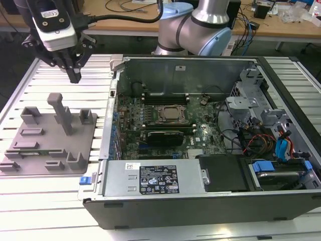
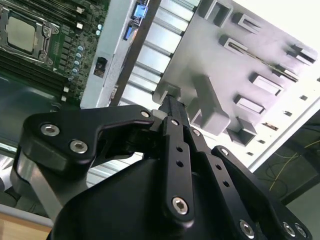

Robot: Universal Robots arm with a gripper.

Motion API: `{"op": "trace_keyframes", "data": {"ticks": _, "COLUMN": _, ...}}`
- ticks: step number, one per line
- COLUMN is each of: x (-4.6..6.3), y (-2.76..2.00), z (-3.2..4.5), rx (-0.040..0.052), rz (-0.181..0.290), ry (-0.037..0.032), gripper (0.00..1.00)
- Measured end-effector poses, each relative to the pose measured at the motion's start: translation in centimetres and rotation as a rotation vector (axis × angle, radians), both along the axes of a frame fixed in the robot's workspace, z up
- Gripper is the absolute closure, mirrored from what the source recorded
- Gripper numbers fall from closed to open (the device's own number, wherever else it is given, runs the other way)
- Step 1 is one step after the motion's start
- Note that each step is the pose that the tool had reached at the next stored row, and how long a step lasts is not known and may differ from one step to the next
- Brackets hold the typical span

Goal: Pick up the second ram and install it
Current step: 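Reach for the second ram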

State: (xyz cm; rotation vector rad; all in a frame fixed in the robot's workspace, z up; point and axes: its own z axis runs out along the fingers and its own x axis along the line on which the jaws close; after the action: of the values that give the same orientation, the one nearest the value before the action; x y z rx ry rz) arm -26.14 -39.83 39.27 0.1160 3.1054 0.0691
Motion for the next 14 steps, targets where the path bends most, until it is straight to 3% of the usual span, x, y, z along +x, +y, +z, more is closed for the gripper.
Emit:
{"op": "trace_keyframes", "data": {"ticks": 11, "x": -4.5, "y": 0.00, "z": -0.02, "rx": 0.0000, "rz": 0.000, "ry": -0.0059, "gripper": 0.92}}
{"op": "trace_keyframes", "data": {"ticks": 14, "x": -5.2, "y": 0.00, "z": -0.02, "rx": 0.0000, "rz": 0.000, "ry": -0.0065, "gripper": 0.92}}
